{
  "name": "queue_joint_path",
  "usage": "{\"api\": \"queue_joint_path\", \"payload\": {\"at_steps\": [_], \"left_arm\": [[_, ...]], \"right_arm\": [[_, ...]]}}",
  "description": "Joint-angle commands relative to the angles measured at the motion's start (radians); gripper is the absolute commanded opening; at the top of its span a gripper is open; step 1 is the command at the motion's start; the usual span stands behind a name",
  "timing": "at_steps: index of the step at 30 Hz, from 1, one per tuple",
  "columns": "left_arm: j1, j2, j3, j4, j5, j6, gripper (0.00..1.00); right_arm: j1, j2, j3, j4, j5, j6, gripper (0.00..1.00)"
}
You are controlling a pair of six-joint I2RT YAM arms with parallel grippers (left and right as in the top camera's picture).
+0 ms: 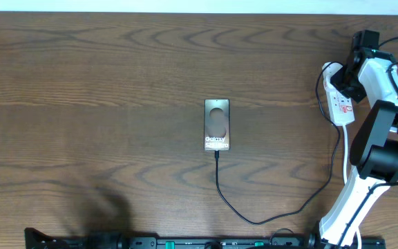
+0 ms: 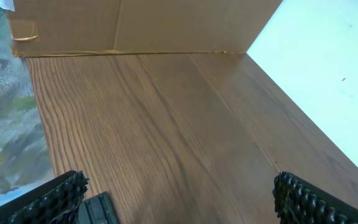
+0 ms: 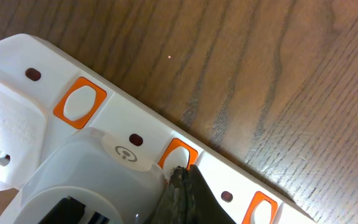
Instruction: Plug charger to phone and switch on socket
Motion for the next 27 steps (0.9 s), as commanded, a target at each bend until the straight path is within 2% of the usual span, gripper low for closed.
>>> {"api": "queue_joint_path", "payload": {"at_steps": [1, 7, 13, 27], "left_arm": [[0.005, -0.002, 0.003, 0.0, -0.018, 0.002, 0.98], [0.005, -0.002, 0.003, 0.0, -0.018, 0.002, 0.98], [0.005, -0.002, 0.003, 0.0, -0.018, 0.002, 0.98], [0.005, -0.002, 0.003, 0.0, -0.018, 0.002, 0.98]], "right_arm": [[-0.004, 0.063, -0.013, -0.005, -0.168, -0.022, 0.01], [-0.073, 0.008, 0.001, -0.077, -0.167, -0.022, 0.01], [-0.137, -0.055, 0.002, -0.057, -0.2, -0.074, 0.01], [-0.119, -0.043, 0.002, 0.013, -0.248, -0.07, 0.01]]}}
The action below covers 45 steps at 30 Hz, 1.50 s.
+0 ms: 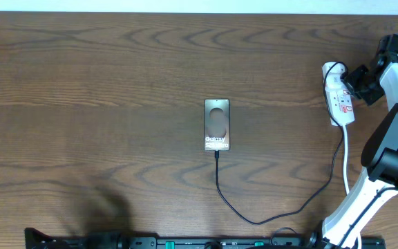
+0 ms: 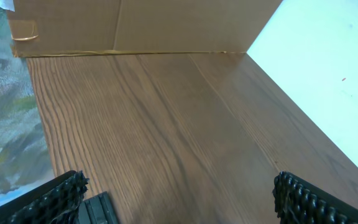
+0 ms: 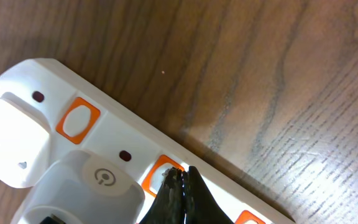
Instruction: Plug charger to phone and switch on socket
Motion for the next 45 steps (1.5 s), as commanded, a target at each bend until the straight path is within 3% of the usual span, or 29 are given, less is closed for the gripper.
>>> {"api": "queue_joint_path", "payload": {"at_steps": [1, 18, 45], "left_arm": [[0.005, -0.002, 0.003, 0.0, -0.018, 0.002, 0.98], [0.005, -0.002, 0.003, 0.0, -0.018, 0.002, 0.98], [0.005, -0.002, 0.003, 0.0, -0.018, 0.002, 0.98]], "right_arm": [[0.008, -0.029, -0.007, 0.014, -0.013, -0.012, 0.01], [0.088, -0.018, -0.008, 0.053, 0.077, -0.004, 0.01], [0.161, 0.086, -0.008, 0.041, -0.041, -0.002, 0.01]]}}
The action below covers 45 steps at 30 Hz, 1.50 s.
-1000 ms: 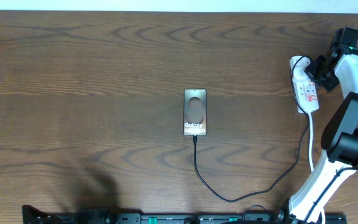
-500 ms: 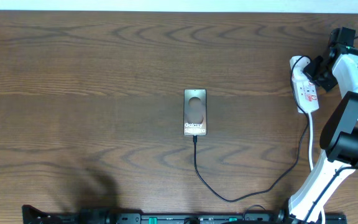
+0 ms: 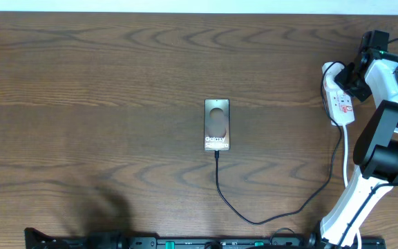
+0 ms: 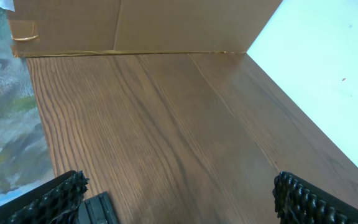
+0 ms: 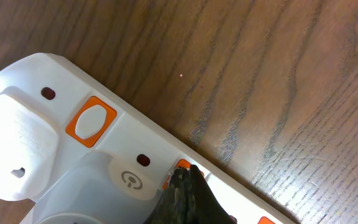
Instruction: Plug charger to phone and switch on socket
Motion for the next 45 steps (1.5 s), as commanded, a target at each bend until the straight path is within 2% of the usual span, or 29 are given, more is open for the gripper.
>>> {"api": "queue_joint_path", "payload": {"at_steps": [1, 12, 27, 45], "left_arm": [[0.005, -0.002, 0.003, 0.0, -0.018, 0.002, 0.98], [0.005, -0.002, 0.003, 0.0, -0.018, 0.002, 0.98], [0.005, -0.002, 0.003, 0.0, -0.018, 0.002, 0.98], [0.005, -0.002, 0.003, 0.0, -0.018, 0.002, 0.98]], "right_arm": [[0.077, 0.065, -0.005, 0.006, -0.201, -0.002, 0.01], [0.096, 0.064, -0.005, 0.01, -0.313, -0.04, 0.01], [0.122, 0.064, -0.005, -0.013, -0.259, -0.06, 0.01], [0.132, 0.038, -0.005, -0.039, -0.306, -0.069, 0.01]]}}
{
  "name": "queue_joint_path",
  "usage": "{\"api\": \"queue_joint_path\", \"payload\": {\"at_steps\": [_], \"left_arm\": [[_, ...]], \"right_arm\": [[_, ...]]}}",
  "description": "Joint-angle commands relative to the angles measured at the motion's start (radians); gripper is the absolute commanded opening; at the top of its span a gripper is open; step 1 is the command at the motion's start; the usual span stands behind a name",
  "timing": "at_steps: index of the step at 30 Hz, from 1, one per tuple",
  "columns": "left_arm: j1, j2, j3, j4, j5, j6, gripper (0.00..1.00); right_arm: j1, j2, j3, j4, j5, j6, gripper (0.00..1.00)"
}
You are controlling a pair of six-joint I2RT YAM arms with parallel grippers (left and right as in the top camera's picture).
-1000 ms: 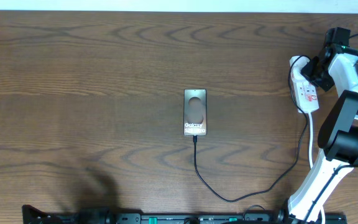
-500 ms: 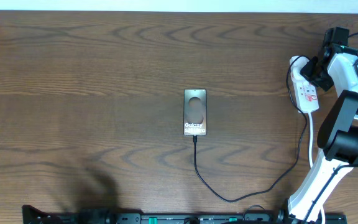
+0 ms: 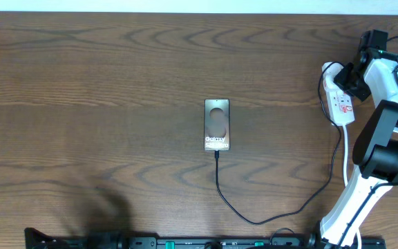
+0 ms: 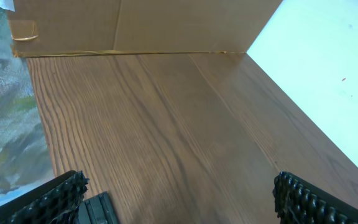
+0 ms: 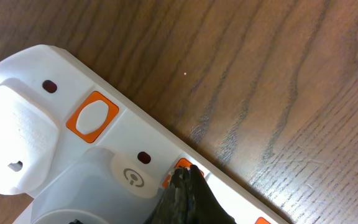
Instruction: Plug charger to phone and switch on socket
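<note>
A dark Galaxy phone (image 3: 217,124) lies mid-table, a black cable (image 3: 254,220) plugged into its near end and curving right toward the white power strip (image 3: 338,97). My right gripper (image 5: 185,176) is shut, its tip pressed on the strip's second orange switch (image 5: 180,165), beside the white charger plug (image 5: 86,193). Another orange switch (image 5: 92,113) sits further along the strip. The left gripper (image 4: 178,193) is open over bare wood, holding nothing.
The right arm (image 3: 378,138) rises along the table's right edge. A dark rail (image 3: 185,242) runs along the front edge. Cardboard (image 4: 135,25) and a white wall (image 4: 328,68) border the table in the left wrist view.
The right gripper has barely shifted; its shut tip still rests on the second orange switch. Phone, cable and left arm are unchanged.
The shut right gripper's tip was on the strip's second orange switch. Then the wrist stood further right and higher, tip near the same switch. It then came back down onto that switch and stays there now. The phone stayed plugged throughout.
</note>
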Motion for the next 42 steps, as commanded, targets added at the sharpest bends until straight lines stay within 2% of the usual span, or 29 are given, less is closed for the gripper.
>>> {"api": "queue_joint_path", "payload": {"at_steps": [1, 12, 16, 22, 26, 33, 36, 40, 42], "left_arm": [[0.005, -0.002, 0.003, -0.001, -0.018, 0.002, 0.98], [0.005, -0.002, 0.003, -0.001, -0.018, 0.002, 0.98], [0.005, -0.002, 0.003, -0.001, -0.018, 0.002, 0.98], [0.005, -0.002, 0.003, -0.001, -0.018, 0.002, 0.98], [0.005, -0.002, 0.003, -0.001, -0.018, 0.002, 0.98], [0.005, -0.002, 0.003, -0.001, -0.018, 0.002, 0.98], [0.014, -0.002, 0.003, -0.001, -0.018, 0.002, 0.98], [0.048, -0.002, 0.003, -0.001, -0.018, 0.002, 0.98], [0.065, -0.002, 0.003, -0.001, -0.018, 0.002, 0.98]], "right_arm": [[0.129, 0.037, -0.012, -0.024, -0.31, -0.025, 0.01], [0.157, 0.036, -0.012, -0.023, -0.3, -0.024, 0.01], [0.142, -0.004, -0.011, -0.053, -0.193, -0.015, 0.01], [0.055, -0.216, -0.011, -0.146, 0.072, 0.079, 0.01], [-0.034, -0.357, -0.011, -0.167, 0.098, 0.111, 0.01], [-0.15, -0.49, -0.011, -0.189, 0.215, 0.148, 0.01], [-0.159, -0.558, -0.011, -0.185, 0.13, 0.161, 0.01], [-0.159, -0.703, -0.011, -0.148, -0.213, 0.167, 0.01], [-0.159, -0.792, -0.011, -0.088, -0.318, 0.167, 0.01]]}}
